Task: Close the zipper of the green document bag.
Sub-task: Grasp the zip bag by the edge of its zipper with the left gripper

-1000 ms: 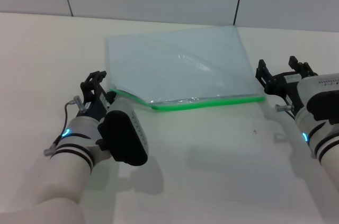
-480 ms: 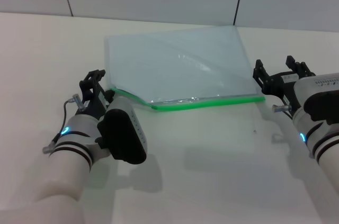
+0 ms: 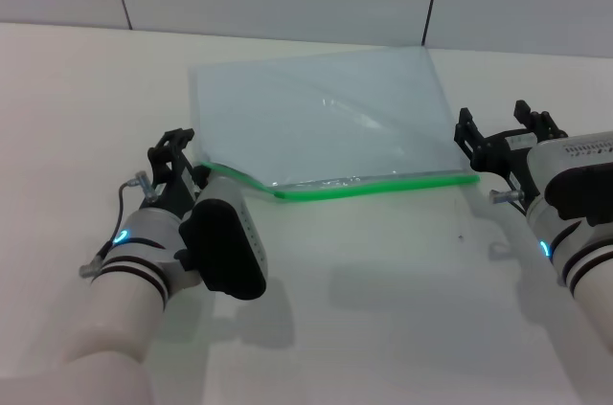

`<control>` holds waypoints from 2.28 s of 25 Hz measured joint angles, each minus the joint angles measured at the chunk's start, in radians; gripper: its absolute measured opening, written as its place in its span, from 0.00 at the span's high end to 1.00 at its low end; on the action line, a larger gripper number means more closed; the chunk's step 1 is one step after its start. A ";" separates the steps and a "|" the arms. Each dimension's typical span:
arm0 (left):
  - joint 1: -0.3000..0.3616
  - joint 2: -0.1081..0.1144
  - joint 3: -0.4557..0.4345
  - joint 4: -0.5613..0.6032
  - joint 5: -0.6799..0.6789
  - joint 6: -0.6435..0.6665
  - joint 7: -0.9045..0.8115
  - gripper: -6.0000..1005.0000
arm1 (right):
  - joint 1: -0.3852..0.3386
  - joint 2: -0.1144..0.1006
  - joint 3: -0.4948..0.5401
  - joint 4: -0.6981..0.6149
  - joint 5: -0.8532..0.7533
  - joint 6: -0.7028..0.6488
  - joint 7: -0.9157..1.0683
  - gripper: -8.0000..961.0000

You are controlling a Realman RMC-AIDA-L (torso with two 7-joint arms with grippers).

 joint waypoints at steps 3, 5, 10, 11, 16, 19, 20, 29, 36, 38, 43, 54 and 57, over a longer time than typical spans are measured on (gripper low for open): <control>-0.001 0.000 0.003 -0.001 0.000 0.016 0.003 0.44 | 0.000 0.000 0.000 -0.001 0.000 0.000 0.000 0.22; -0.004 0.000 0.004 -0.007 0.000 0.020 0.003 0.44 | 0.000 0.000 0.000 -0.001 0.001 0.000 0.000 0.22; -0.010 0.000 0.005 -0.013 0.000 0.022 0.020 0.44 | 0.000 0.000 0.000 -0.002 -0.002 0.000 0.000 0.22; -0.012 0.000 0.005 -0.013 0.000 0.022 0.023 0.44 | 0.000 0.000 0.000 -0.002 -0.002 0.000 0.000 0.22; -0.019 0.000 0.008 -0.014 0.000 0.030 0.029 0.44 | 0.000 0.000 0.000 -0.002 -0.003 0.000 0.000 0.22; -0.023 0.000 0.008 -0.018 0.000 0.046 0.039 0.44 | 0.000 0.000 0.000 -0.002 -0.003 0.000 0.000 0.22; -0.024 0.000 0.008 -0.019 0.001 0.048 0.043 0.44 | 0.000 0.000 0.000 -0.001 -0.003 0.000 -0.001 0.22; -0.031 0.000 0.009 -0.023 0.010 0.078 0.077 0.44 | 0.000 0.001 0.000 -0.004 -0.004 0.000 -0.012 0.22; -0.044 0.000 0.032 -0.021 0.011 0.086 0.079 0.44 | 0.000 0.002 0.000 -0.005 -0.004 0.000 -0.013 0.22; -0.046 0.000 0.034 -0.021 0.011 0.088 0.080 0.44 | 0.000 0.002 0.000 -0.005 -0.004 0.000 -0.013 0.22; -0.047 0.000 0.035 -0.019 0.011 0.090 0.099 0.44 | 0.000 0.002 0.000 -0.005 -0.003 0.000 -0.013 0.22; -0.048 0.000 0.036 -0.017 0.019 0.092 0.124 0.44 | 0.000 0.002 -0.001 -0.005 -0.003 0.000 -0.013 0.22; -0.048 0.000 0.036 -0.016 0.023 0.093 0.125 0.44 | 0.000 0.002 -0.001 -0.005 -0.003 0.000 -0.013 0.22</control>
